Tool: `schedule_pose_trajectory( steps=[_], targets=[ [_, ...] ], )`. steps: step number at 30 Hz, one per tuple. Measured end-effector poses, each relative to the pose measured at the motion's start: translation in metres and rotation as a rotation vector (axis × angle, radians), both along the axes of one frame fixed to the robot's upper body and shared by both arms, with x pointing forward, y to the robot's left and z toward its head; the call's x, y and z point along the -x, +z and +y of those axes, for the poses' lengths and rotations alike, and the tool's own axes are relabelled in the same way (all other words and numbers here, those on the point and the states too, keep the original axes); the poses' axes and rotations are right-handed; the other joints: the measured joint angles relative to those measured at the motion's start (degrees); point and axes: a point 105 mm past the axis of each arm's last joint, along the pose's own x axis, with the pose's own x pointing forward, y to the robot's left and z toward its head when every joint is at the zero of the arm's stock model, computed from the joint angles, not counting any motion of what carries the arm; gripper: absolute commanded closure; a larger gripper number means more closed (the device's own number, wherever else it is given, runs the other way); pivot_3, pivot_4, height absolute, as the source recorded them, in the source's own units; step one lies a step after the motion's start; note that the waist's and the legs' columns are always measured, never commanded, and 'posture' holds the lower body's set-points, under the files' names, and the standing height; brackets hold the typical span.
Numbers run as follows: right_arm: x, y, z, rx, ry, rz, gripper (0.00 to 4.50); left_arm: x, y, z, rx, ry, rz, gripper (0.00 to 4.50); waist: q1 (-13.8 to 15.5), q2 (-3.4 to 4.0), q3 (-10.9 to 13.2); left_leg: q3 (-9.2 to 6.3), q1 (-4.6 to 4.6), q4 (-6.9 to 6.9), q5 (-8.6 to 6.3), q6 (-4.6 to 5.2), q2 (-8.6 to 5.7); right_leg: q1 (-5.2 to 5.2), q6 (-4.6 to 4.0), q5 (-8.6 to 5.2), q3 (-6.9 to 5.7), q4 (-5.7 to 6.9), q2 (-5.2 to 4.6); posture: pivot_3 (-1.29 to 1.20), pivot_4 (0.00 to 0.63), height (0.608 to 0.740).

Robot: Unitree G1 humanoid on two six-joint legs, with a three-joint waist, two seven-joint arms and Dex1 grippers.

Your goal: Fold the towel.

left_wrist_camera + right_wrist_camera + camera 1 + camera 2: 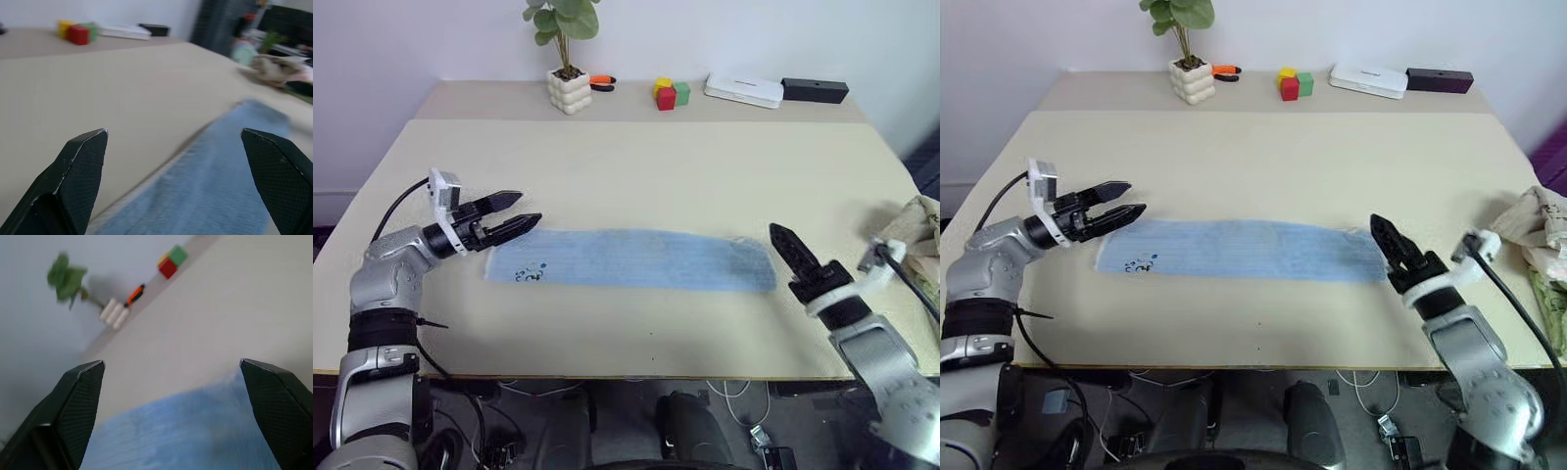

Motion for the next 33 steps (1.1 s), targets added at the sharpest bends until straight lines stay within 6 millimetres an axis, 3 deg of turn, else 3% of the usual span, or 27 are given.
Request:
schedule_pose_trajectory(
  steps=[2,4,9,13,18,33],
  targets=[
    [0.022,-0.018,0.001,-0.075,-0.015,0.088,0.0,0.008,-0.003,-0.004,-0.003,-0.07,0.022,0.06,-0.2,0.01,0.0,0.02,-0.02,0.01,-0.02,0.03,0.0,-0.02,-0.02,-0.01,0.03,-0.07,0.0,0.0,0.15,0.74],
    [0.03,-0.027,0.01,-0.126,-0.001,0.132,0.0,0.013,-0.01,-0.012,-0.011,-0.135,0.042,0.06,-0.4,-0.01,0.0,0.03,-0.04,0.01,-0.02,0.03,0.09,-0.04,-0.2,-0.05,0.06,-0.17,0.07,0.0,0.15,0.74],
    [0.028,-0.031,0.035,-0.255,0.032,0.152,0.0,0.023,-0.014,-0.023,-0.031,-0.231,0.046,0.06,0.5,0.04,0.0,-0.31,-0.38,-0.16,-0.03,0.05,0.34,-0.32,-0.57,-0.24,-0.27,-0.16,0.35,0.0,0.15,0.74],
    [0.02,-0.033,0.034,-0.302,0.001,0.159,0.0,0.027,-0.009,-0.026,-0.042,-0.276,0.039,0.06,0.6,0.04,0.0,-0.27,-0.62,0.01,-0.1,0.17,0.45,-0.47,-0.36,-0.12,-0.27,-0.16,0.52,0.0,0.15,0.74],
    [0.016,-0.051,0.027,-0.304,-0.049,0.214,0.0,0.032,-0.003,-0.025,-0.074,-0.297,0.017,0.06,0.6,0.05,0.0,-0.28,-0.61,0.12,-0.1,0.17,0.68,-0.46,-0.69,-0.14,-0.15,-0.17,0.84,0.0,0.15,0.74],
    [-0.004,-0.052,0.025,-0.255,-0.059,0.2,0.0,0.036,-0.004,-0.025,-0.068,-0.288,0.012,0.06,-0.1,-0.01,-0.1,-0.24,-0.35,0.24,-0.09,0.17,0.95,-0.29,-1.04,0.06,-0.07,-0.17,1.07,0.0,0.15,0.74]
  ],
)
